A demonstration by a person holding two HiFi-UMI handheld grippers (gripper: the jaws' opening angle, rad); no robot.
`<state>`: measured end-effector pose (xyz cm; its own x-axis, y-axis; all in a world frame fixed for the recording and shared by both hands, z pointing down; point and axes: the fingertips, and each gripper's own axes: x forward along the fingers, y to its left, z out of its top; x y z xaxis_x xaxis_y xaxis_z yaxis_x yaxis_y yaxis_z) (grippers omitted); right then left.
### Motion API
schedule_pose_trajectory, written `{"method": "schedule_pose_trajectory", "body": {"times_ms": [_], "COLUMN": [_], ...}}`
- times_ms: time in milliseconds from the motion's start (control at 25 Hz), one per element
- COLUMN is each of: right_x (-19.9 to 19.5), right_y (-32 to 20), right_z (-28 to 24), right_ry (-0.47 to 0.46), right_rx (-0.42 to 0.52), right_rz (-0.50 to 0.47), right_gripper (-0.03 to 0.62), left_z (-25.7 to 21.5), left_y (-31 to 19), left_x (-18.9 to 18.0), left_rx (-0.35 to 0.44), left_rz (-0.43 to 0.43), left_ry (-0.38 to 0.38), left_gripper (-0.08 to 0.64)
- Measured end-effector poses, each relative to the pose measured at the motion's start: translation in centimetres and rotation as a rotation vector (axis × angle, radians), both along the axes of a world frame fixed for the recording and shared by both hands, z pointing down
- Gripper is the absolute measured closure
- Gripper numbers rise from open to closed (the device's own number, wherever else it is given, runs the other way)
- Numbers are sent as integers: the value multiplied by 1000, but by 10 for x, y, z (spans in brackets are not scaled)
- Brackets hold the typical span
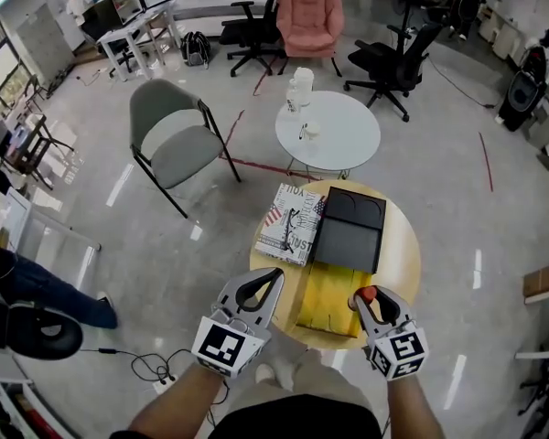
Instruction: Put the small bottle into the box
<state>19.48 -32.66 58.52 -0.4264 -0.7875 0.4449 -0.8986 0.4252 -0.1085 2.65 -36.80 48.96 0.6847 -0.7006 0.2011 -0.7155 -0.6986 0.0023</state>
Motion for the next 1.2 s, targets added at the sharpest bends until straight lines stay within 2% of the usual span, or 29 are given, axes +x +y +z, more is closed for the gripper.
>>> {"method": "schedule_pose_trajectory", "body": {"times_ms": [440,800,1200], "right_x": [-3,1,6], "right_y": [1,2,10], "right_z": [68,123,176], "right_ry": [17,32,116], "right_rx": [-91,-182,-243], "right_rz": [-27,-4,-6], "right_gripper": [440,440,439], "left_z": [23,41,37], "left_y": [-6,1,1], "left_x": [-5,0,-13], "left_rx": [-38,-76,-83], "left_rz": [-23,-22,-55], "left_ry": [-7,-22,-39], "left_gripper": [543,543,543]}}
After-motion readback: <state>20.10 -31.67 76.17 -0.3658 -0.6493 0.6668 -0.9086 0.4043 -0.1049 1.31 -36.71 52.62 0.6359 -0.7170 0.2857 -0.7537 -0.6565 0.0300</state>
